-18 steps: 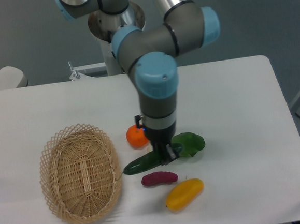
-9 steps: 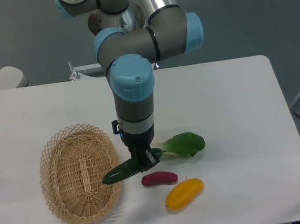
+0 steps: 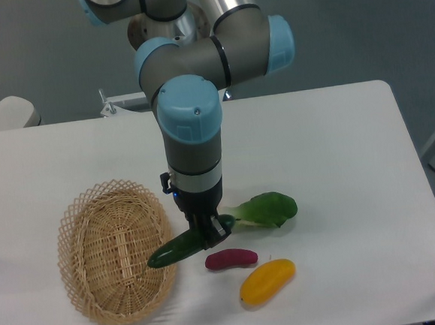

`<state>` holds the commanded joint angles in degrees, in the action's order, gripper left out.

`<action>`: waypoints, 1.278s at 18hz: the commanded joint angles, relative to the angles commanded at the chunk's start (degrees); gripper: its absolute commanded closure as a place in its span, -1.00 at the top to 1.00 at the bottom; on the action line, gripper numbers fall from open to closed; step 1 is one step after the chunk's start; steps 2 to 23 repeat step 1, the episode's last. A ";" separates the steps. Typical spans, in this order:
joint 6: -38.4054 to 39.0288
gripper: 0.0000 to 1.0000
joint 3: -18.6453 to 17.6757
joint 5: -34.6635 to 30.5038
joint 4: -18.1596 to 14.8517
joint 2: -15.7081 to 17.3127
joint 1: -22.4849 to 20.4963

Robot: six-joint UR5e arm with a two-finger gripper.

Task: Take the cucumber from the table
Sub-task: 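Hold the cucumber above the table beside the basket rim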

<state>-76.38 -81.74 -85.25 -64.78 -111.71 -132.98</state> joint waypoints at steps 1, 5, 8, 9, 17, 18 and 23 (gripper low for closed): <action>0.00 -0.39 -0.09 0.00 0.00 0.09 -0.09; 0.00 -0.39 -0.09 0.00 0.00 0.09 -0.09; 0.00 -0.39 -0.09 0.00 0.00 0.09 -0.09; 0.00 -0.39 -0.09 0.00 0.00 0.09 -0.09; 0.00 -0.39 -0.09 0.00 0.00 0.09 -0.09; 0.00 -0.39 -0.09 0.00 0.00 0.09 -0.09; 0.00 -0.39 -0.09 0.00 0.00 0.09 -0.09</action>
